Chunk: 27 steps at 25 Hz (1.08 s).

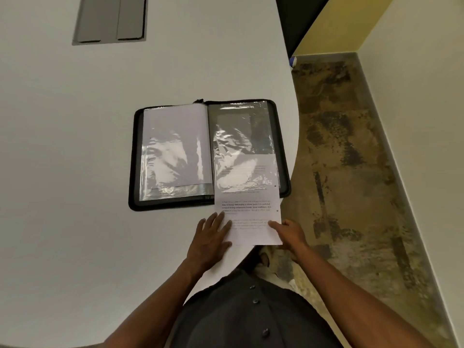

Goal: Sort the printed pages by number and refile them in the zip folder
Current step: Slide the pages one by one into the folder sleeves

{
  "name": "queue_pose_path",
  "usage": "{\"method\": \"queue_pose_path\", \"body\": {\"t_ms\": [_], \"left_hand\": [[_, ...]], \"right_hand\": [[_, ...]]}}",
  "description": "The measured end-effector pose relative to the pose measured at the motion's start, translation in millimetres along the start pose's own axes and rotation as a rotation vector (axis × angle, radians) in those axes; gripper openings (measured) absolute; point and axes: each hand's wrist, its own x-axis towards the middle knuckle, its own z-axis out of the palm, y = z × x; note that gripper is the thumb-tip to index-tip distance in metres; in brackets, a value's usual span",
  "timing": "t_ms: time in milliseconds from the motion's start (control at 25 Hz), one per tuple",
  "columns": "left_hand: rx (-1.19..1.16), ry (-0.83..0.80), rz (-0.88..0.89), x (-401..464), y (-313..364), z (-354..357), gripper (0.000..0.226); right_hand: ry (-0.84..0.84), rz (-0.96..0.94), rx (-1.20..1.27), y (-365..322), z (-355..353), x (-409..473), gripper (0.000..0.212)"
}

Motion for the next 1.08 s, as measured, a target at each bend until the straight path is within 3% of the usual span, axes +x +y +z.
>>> {"method": "queue_pose_path", "body": {"t_ms": [80, 240, 480, 640, 760, 1080], "left_hand": [[-0.004, 0.035, -0.012, 5, 4, 1, 0.060], [-0.007, 0.078, -0.009, 18, 12, -6, 0.058], [-0.087, 0.338, 0.005, 70, 10, -45, 0.048], [-0.034, 0.189, -0.064, 115, 5, -82, 0.046], [0.067, 0.049, -0.010, 131, 10, -91, 0.028], [0.030, 0.137, 0.003, 141, 15, -82, 0.020]], "right_hand": [[-0.060, 0.020, 0.114, 15, 3, -9, 0.025], [-0.024, -0.054, 0.289, 10, 4, -8, 0.029], [-0.075, -0.047, 0.593, -40, 5, 9, 0.025], [-0.212, 0.005, 0.776, -47, 18, 9, 0.027], [-0.204, 0.030, 0.720, -43, 34, 4, 0.025], [-0.154, 0.014, 0.751, -78, 41, 28, 0.029]]}}
